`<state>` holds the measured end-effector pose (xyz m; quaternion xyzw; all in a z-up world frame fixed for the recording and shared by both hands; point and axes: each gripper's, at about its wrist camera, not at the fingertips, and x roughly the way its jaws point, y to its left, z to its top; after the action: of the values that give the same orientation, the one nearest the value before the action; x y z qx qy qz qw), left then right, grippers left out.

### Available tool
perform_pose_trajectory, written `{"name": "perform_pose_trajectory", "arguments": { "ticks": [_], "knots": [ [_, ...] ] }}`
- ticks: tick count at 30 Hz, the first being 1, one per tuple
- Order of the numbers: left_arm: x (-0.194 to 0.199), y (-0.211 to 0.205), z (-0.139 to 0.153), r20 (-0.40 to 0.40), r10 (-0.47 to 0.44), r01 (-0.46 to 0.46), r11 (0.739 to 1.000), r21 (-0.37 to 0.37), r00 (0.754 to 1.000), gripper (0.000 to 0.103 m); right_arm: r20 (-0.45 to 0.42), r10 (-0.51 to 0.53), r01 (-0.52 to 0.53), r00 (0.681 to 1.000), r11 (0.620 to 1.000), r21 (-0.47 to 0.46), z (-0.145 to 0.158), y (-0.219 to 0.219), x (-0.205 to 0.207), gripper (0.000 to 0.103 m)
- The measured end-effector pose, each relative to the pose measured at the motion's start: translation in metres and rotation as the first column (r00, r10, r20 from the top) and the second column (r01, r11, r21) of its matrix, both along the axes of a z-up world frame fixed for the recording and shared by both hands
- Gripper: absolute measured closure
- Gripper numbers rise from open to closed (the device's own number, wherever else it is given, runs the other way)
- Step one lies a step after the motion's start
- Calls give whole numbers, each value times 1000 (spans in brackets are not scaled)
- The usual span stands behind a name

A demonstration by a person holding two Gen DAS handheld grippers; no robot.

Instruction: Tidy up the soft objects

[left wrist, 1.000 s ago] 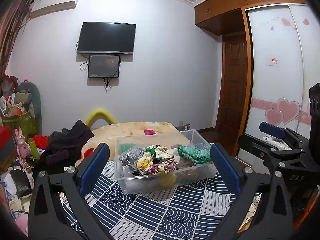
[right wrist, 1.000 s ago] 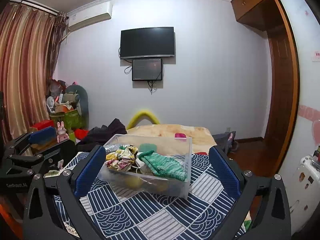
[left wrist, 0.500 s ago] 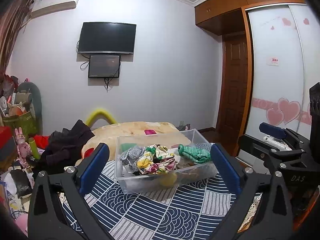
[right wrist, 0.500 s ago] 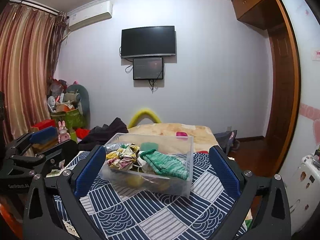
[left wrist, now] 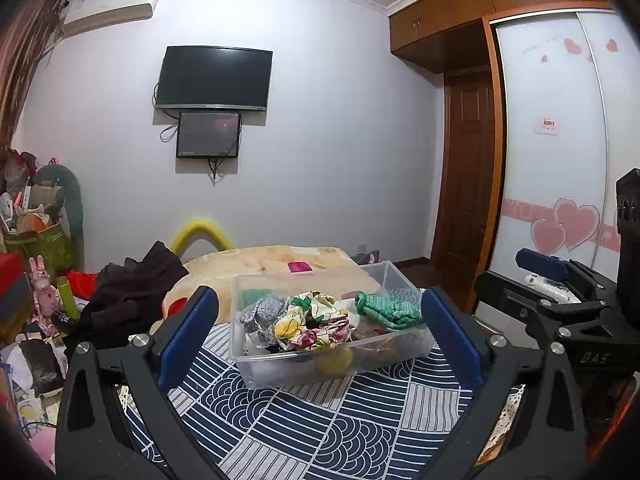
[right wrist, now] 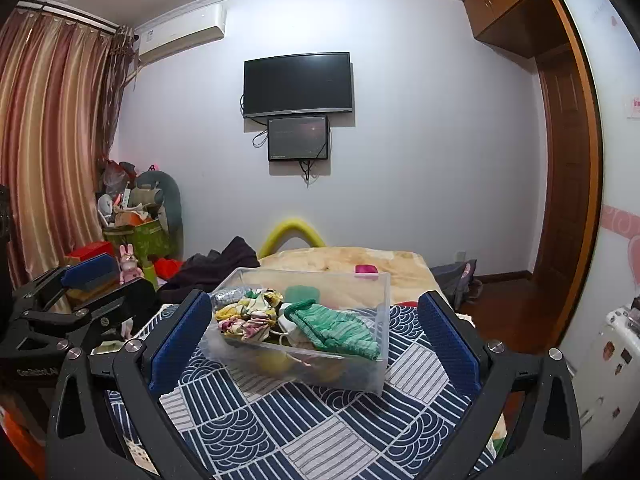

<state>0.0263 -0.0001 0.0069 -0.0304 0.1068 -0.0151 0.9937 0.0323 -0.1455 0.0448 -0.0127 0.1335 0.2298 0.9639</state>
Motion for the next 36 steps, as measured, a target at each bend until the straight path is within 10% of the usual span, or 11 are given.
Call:
{"name": "perform_pose_trajectory", "arguments": {
  "ticks": [36],
  "knots": [
    [-1, -1, 1, -2, -20, 20, 1000, -2, 1000, 0, -8, 9, -9, 1000, 1000, 2, 3, 1, 1, 0]
  ]
}}
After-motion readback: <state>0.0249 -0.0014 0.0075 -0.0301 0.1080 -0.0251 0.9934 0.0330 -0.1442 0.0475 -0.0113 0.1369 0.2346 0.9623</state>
